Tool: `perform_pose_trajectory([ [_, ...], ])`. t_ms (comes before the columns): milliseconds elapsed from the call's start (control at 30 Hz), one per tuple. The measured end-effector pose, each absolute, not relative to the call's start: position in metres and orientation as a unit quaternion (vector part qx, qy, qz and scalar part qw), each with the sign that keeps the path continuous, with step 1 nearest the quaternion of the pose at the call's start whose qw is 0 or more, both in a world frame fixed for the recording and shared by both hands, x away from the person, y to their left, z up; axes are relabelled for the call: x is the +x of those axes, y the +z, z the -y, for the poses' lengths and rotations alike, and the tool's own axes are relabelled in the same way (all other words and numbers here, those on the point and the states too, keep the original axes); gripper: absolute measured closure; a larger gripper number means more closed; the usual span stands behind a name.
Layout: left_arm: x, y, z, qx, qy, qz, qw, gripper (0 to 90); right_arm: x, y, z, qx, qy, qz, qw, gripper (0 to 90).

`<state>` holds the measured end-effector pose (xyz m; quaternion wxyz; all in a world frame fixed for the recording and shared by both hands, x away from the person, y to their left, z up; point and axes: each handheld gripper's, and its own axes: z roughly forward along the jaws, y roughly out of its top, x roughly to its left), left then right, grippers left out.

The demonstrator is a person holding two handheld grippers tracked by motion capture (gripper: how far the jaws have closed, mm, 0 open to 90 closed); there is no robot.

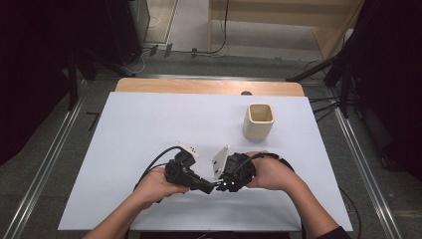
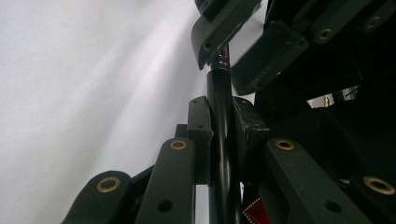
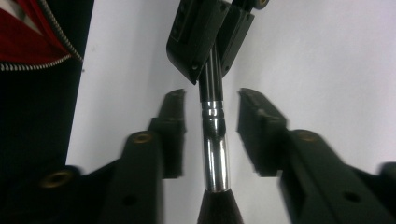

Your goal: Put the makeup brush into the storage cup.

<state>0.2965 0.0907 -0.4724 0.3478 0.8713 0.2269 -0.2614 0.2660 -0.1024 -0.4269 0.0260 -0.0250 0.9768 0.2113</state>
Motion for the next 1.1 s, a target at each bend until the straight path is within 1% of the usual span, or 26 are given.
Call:
perform_pose_trajectory([
  [33,0.297,-0.473,-0.091,0.871,-0.262,-0.227,0.348,79.4,0.266,-0.427,0.104,-0.03,0.218,-0.975,0.035,53.3],
  [67,0.297,-0.473,-0.092,0.872,-0.262,-0.227,0.346,79.4,0.264,-0.427,0.105,-0.028,0.221,-0.974,0.035,50.3],
  [133,0.298,-0.473,-0.092,0.872,-0.26,-0.229,0.345,79.4,0.263,-0.427,0.107,-0.034,0.231,-0.971,0.047,41.6],
  [167,0.298,-0.474,-0.093,0.872,-0.26,-0.23,0.345,79.4,0.263,-0.427,0.109,-0.031,0.236,-0.97,0.045,37.9],
  [200,0.298,-0.474,-0.093,0.872,-0.26,-0.231,0.346,79.4,0.262,-0.425,0.112,-0.023,0.254,-0.966,0.045,30.6],
  [233,0.298,-0.474,-0.093,0.872,-0.26,-0.231,0.346,79.4,0.262,-0.425,0.112,-0.023,0.254,-0.966,0.045,30.6],
  [367,0.298,-0.475,-0.094,0.872,-0.256,-0.233,0.345,79.3,0.26,-0.422,0.12,0.001,0.279,-0.959,0.053,25.6],
  [533,0.298,-0.476,-0.094,0.871,-0.253,-0.238,0.346,79.3,0.259,-0.424,0.124,0.014,0.286,-0.956,0.057,24.1],
  [700,0.297,-0.477,-0.096,0.868,-0.248,-0.247,0.354,79.3,0.258,-0.426,0.13,0.041,0.304,-0.95,0.055,20.4],
  [933,0.298,-0.479,-0.101,0.862,-0.24,-0.263,0.361,79.2,0.257,-0.431,0.142,0.085,0.325,-0.941,0.049,17.9],
  [1100,0.299,-0.479,-0.105,0.856,-0.236,-0.272,0.371,79.2,0.255,-0.433,0.145,0.105,0.332,-0.936,0.054,14.6],
])
